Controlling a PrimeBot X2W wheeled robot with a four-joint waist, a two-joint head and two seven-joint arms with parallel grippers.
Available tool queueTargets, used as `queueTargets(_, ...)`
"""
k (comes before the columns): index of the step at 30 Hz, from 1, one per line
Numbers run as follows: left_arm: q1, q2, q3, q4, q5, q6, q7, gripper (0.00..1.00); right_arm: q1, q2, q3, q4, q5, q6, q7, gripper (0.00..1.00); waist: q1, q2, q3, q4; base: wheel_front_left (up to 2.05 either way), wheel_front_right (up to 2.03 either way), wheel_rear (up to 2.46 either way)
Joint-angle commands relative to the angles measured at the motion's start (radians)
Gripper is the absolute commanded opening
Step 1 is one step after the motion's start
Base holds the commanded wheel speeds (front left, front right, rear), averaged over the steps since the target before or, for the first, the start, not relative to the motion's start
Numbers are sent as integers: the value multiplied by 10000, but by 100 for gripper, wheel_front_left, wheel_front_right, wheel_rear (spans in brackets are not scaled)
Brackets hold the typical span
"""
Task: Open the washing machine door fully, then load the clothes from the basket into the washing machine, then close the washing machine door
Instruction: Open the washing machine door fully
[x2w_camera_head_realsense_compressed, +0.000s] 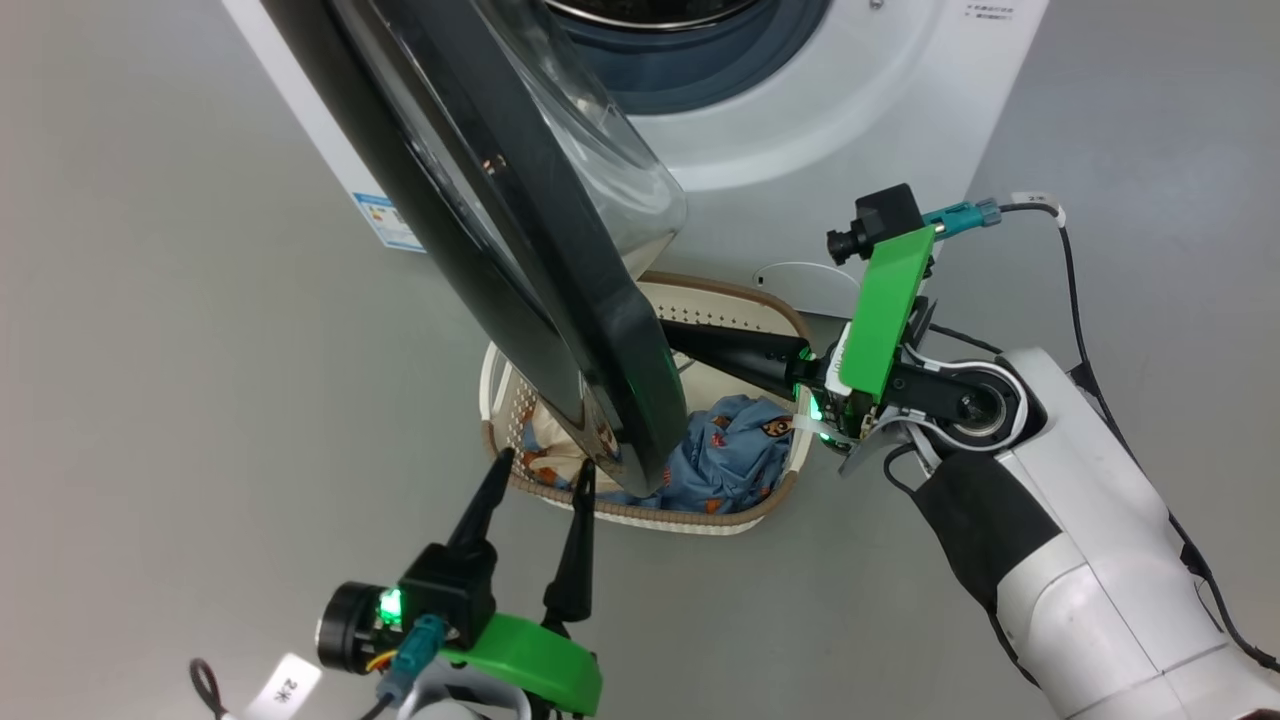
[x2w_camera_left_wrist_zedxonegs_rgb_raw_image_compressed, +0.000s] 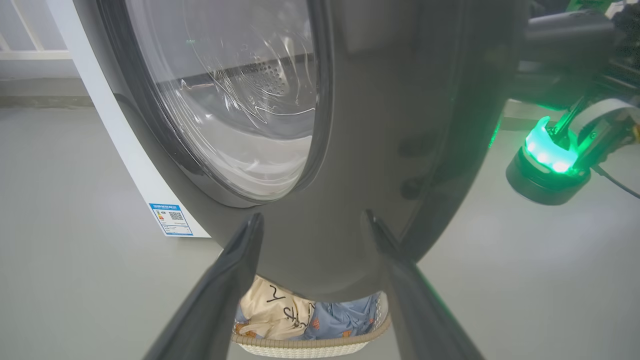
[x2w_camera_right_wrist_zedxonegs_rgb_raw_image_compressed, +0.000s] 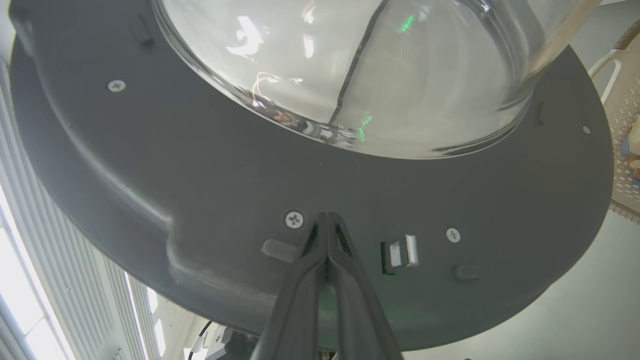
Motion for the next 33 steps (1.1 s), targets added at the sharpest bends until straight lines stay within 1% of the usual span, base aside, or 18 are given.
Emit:
queueTargets(1, 21, 118, 415, -178, 135, -58, -65, 100, 175, 232, 134, -416, -119, 17, -135, 0, 0, 0, -75, -94, 0, 0, 0)
queueTargets(6, 39, 118, 883, -238, 188, -146, -65, 100, 684, -187, 192, -1496, -1001, 17, -1023, 0, 0, 0, -235, -365, 0, 0, 0)
queueTargets(10, 96, 118, 1194, -242, 330, -255, -65, 100, 1262, -755, 324, -2849, -2139, 17, -2109, 0, 0, 0, -434, -630, 0, 0, 0)
queueTargets(13, 149, 118, 1400, -255, 381, -346, -65, 100, 1736, -1635, 977, -4284, -3842, 17, -3465, 0, 0, 0, -602, -827, 0, 0, 0)
queueTargets(15, 214, 118, 1549, -267, 341, -404, -65, 100, 2195, -2176, 1355, -4869, -4654, 17, -4458, 0, 0, 0, -768, -958, 0, 0, 0)
queueTargets(19, 392, 118, 1867, -238, 398, -511, -65, 100, 2892, -3137, 1862, -5256, -6184, 17, -6439, 0, 0, 0, -1149, -1253, 0, 0, 0)
queueTargets(22, 572, 118, 2098, -236, 468, -580, -65, 100, 3399, -3522, 1943, -5071, -7140, 17, -7637, 0, 0, 0, -1429, -1479, 0, 0, 0)
queueTargets(23, 572, 118, 2098, -236, 468, -580, -65, 100, 3399, -3522, 1943, -5071, -7140, 17, -7637, 0, 0, 0, -1429, -1479, 0, 0, 0)
queueTargets(27, 789, 118, 2407, -268, 561, -666, -65, 100, 4129, -3596, 1533, -4702, -8259, 17, -8711, 0, 0, 0, -1735, -1768, 0, 0, 0)
queueTargets(30, 945, 118, 2647, -301, 628, -727, -65, 100, 4702, -3302, 877, -4459, -9059, 17, -9191, 0, 0, 0, -1912, -1987, 0, 0, 0)
queueTargets(33, 1103, 118, 2842, -324, 692, -795, -65, 100, 5335, -2815, 142, -4333, -9834, 17, -9398, 0, 0, 0, -2088, -2178, 0, 0, 0)
